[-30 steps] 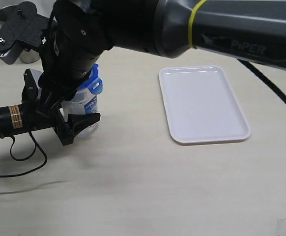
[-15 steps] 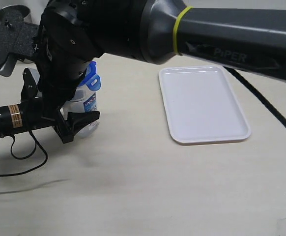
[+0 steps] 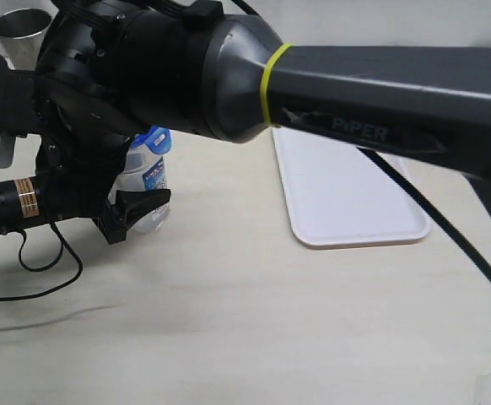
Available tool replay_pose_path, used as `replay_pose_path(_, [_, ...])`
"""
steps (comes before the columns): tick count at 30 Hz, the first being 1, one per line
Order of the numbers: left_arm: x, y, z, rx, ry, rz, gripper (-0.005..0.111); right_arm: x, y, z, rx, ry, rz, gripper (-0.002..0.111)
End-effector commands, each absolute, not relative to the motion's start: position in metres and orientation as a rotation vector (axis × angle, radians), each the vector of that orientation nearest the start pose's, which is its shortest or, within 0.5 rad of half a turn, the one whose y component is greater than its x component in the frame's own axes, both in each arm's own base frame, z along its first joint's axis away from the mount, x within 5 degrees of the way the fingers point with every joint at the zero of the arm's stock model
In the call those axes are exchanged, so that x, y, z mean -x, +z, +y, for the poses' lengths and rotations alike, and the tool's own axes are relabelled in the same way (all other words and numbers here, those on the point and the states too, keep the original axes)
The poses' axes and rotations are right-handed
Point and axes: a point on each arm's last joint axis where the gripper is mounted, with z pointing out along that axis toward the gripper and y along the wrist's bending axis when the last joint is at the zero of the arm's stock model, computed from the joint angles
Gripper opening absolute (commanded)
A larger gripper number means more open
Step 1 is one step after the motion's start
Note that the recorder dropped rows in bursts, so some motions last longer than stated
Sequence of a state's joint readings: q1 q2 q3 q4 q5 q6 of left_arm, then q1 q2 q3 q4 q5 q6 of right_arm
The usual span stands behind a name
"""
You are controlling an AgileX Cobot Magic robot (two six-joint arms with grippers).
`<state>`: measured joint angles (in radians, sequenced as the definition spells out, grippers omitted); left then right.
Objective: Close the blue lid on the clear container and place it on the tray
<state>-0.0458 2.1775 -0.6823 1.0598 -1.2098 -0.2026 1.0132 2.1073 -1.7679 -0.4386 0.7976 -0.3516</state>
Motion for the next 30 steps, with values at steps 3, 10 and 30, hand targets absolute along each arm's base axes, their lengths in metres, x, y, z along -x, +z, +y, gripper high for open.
replay_pose_path(3, [-0.295,0.065,-0.09,-0.959,-0.78,1.657,0.0,-0.273,0.165,0.362,1.981,-0.424,2.066,0.032])
replay_pose_path(10, [-0.295,0.065,-0.09,-0.959,-0.78,1.657,0.0,-0.277,0.156,0.352,1.968,-0.571,2.045,0.032])
replay_pose_path(30, [-0.295,0.065,-0.09,-0.959,-0.78,1.657,0.0,-0.274,0.16,0.353,2.024,-0.613,1.972,0.044])
